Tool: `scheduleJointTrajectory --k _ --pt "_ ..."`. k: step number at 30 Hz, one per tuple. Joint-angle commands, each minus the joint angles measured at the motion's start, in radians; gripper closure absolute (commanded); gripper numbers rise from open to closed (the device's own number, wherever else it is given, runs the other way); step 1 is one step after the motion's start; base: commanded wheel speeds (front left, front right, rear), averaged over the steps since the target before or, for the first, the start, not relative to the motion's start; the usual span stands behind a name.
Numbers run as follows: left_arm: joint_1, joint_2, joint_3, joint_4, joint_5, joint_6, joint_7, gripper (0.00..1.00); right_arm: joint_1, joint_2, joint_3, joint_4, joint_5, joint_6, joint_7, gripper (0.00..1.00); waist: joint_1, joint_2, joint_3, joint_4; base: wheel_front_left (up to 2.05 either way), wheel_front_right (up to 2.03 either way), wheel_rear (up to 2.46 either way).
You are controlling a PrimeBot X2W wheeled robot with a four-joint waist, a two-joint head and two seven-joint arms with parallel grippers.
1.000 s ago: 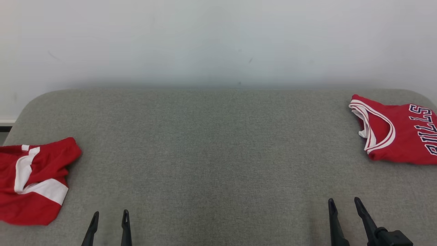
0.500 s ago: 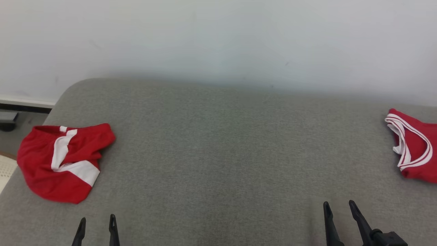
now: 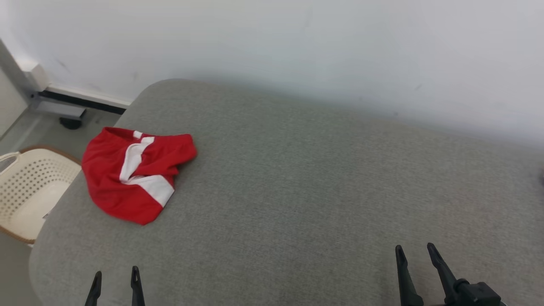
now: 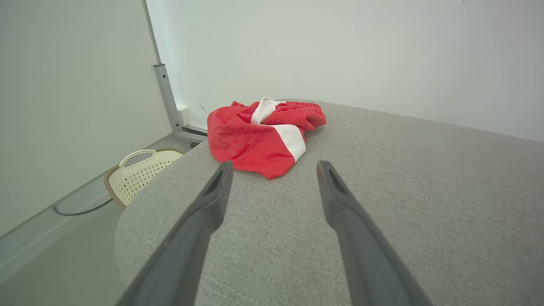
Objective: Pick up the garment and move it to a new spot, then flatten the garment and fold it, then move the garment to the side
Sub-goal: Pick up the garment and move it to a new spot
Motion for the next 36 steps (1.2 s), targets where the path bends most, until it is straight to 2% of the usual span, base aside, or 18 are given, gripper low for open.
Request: scheduleJointTrajectory --k 1,9,19,27,36 --pt "0.011 0.001 0.001 -0.003 -0.005 0.005 -0.003 0.0 -0.008 0.001 0.001 0.001 -0.003 -0.002 -0.003 0.0 0.0 0.0 0.011 0.037 0.0 0.0 0.0" --pt "-0.006 0.0 0.001 -0.002 -0.026 0.008 -0.003 0.0 -0.015 0.001 0.013 0.003 -0.012 -0.002 -0.003 0.0 0.0 0.0 0.033 0.098 0.0 0.0 0.0" --pt "-0.011 0.001 0.001 -0.004 -0.042 0.028 -0.003 0.0 -0.02 -0.007 0.023 0.004 -0.017 -0.002 -0.003 0.0 0.0 0.0 0.047 0.123 0.0 0.0 0.0" --pt "-0.055 0.0 0.011 0.005 -0.036 0.018 -0.003 0.0 -0.038 -0.016 0.042 0.007 -0.016 -0.002 -0.003 0.0 0.0 0.0 0.063 0.089 0.0 0.0 0.0" --pt "-0.245 0.009 0.087 0.039 -0.043 -0.018 -0.003 0.0 -0.092 -0.035 0.047 -0.005 -0.021 -0.002 -0.003 0.0 0.0 0.0 0.136 0.005 0.0 0.0 0.0"
